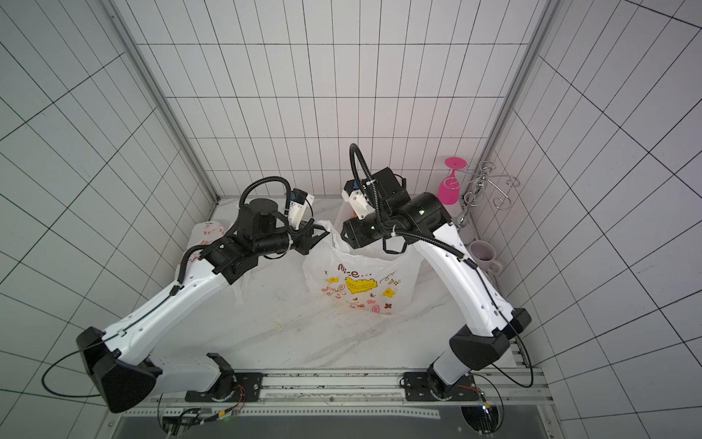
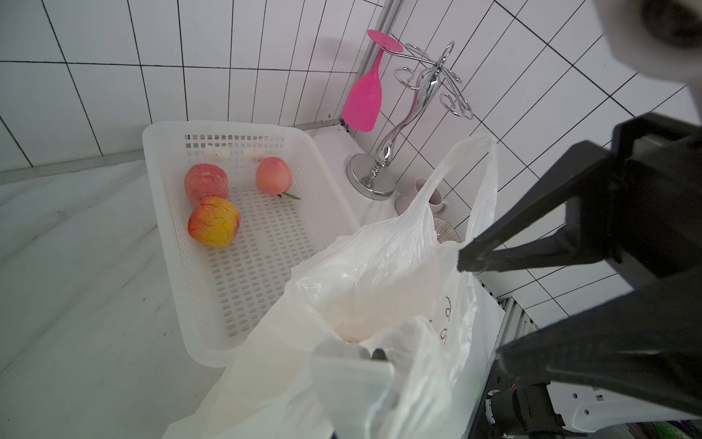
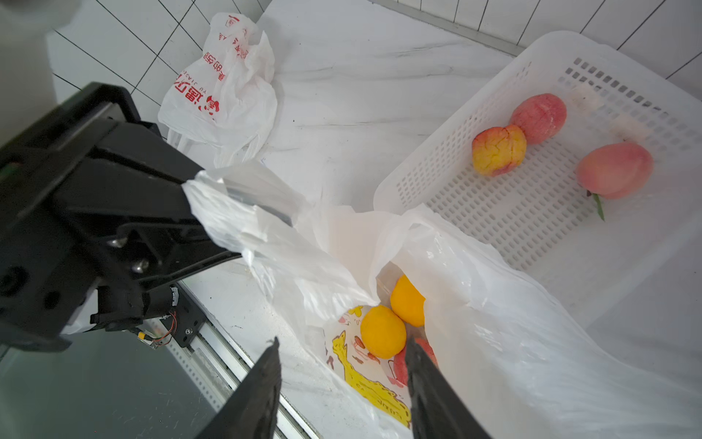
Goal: Place the peach into a plastic bag & tie a knot
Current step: Adjust the plastic bag at the center of the board.
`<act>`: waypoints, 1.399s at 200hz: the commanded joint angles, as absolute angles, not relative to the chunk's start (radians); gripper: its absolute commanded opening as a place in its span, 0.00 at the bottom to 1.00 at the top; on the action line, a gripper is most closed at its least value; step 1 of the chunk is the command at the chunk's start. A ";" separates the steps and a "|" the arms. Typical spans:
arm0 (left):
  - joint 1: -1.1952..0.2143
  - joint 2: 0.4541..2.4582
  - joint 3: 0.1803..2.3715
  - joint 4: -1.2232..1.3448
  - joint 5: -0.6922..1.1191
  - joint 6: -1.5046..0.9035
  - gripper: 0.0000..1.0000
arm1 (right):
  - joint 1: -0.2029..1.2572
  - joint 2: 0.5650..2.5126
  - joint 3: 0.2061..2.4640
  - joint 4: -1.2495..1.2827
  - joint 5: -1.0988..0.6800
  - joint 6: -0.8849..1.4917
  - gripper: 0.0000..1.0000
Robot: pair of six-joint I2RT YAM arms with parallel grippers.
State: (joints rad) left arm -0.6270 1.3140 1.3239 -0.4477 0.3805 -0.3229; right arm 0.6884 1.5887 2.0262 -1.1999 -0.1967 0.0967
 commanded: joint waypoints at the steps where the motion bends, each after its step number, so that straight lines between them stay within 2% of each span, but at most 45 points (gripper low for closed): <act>1: -0.624 1.324 1.347 -0.463 0.411 -0.301 0.01 | 0.721 1.605 1.952 -1.107 -0.175 -0.009 0.54; 50: -0.625 1.313 1.314 -0.469 0.420 -0.281 0.01 | 0.721 1.615 1.926 -1.001 -0.191 -0.076 0.50; 107: -0.622 1.298 1.311 -0.488 0.424 -0.247 0.01 | 0.721 1.663 1.983 -0.999 -0.185 -0.089 0.30; 172: -0.606 1.290 1.274 -0.480 0.472 -0.216 0.04 | 0.700 1.613 1.983 -0.935 -0.241 -0.076 0.14; 180: -0.593 1.281 1.255 -0.462 0.500 -0.210 0.08 | 0.688 1.607 1.976 -0.924 -0.258 -0.070 0.13; 215: -0.474 1.236 1.128 -0.261 0.665 -0.256 0.39 | 0.621 1.527 1.870 -0.796 -0.401 -0.064 0.10; 234: -0.458 1.226 1.076 -0.112 0.731 -0.283 0.54 | 0.610 1.498 1.827 -0.760 -0.448 -0.075 0.09; 280: -0.485 1.185 1.010 0.039 0.727 -0.118 0.78 | 0.599 1.479 1.781 -0.737 -0.503 -0.086 0.08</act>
